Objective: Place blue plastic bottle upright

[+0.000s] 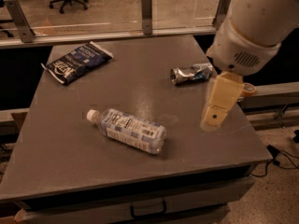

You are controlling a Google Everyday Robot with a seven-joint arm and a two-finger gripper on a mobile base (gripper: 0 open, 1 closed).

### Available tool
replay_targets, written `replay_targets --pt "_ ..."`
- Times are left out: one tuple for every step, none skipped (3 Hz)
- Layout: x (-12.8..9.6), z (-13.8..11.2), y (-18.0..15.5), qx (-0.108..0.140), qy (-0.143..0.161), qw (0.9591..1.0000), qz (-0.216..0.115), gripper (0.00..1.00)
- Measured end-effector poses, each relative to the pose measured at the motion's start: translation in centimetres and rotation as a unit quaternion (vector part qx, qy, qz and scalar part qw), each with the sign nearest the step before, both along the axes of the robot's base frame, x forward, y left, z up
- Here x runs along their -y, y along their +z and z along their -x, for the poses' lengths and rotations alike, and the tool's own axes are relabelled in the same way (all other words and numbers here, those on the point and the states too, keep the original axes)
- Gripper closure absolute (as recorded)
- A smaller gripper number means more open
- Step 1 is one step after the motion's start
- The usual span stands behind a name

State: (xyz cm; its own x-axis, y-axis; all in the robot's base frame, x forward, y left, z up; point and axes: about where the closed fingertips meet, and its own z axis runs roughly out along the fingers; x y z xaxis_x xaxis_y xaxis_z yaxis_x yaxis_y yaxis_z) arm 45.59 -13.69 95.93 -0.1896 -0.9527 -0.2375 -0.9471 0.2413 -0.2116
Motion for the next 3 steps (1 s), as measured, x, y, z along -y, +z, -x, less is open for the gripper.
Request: replay_targets --pt "-6.5 -1.3 -1.6 -0.019 -0.01 0.9996 -0.02 0.0" --pt "-6.5 -1.3 -1.6 -0.019 -0.01 0.9996 -0.02 0.0" --pt "-8.0 -1.5 -2.8 -0.027 -0.031 0.9986 -0.034 0.0"
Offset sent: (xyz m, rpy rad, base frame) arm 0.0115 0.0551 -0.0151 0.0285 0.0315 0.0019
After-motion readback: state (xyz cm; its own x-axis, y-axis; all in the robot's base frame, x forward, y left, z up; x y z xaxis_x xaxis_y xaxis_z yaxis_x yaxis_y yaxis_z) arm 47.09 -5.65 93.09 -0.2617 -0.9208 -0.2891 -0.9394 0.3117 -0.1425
